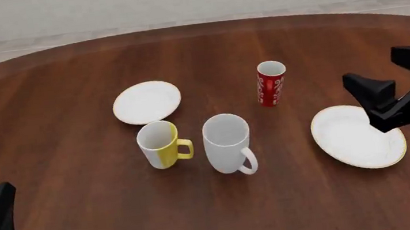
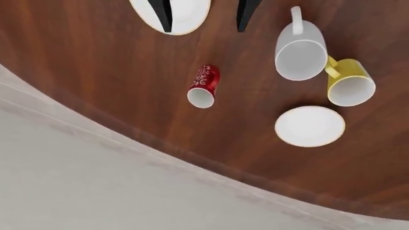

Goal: Put the white mug on the left plate.

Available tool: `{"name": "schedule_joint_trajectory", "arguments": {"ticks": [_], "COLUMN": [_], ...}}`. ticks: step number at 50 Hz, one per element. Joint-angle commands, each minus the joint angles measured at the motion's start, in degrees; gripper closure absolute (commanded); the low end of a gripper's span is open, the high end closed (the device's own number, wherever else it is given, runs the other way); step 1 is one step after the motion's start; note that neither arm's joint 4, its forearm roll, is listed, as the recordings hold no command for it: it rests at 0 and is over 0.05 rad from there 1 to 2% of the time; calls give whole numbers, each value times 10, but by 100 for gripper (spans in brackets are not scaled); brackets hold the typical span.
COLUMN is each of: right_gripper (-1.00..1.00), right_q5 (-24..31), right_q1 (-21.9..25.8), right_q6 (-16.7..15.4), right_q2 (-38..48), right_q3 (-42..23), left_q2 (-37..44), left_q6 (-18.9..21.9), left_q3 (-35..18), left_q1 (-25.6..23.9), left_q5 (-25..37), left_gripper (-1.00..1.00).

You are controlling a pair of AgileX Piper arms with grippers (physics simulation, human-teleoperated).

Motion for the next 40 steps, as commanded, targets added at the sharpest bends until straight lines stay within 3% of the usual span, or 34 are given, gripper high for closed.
{"name": "schedule_joint_trajectory", "arguments": {"ticks": [1,40], "right_gripper": [-100,-100], "right_q5": [-18,-83], "right_q1": [29,119], "right_q6": [1,20], "right_q2": [48,145], "right_q3": [-15,-9], "left_q2": [0,0], "left_q6": [0,0], "left_q3": [0,0], "left_q1": [0,0], "left_q5": [0,0], "left_gripper": [-100,-100]}}
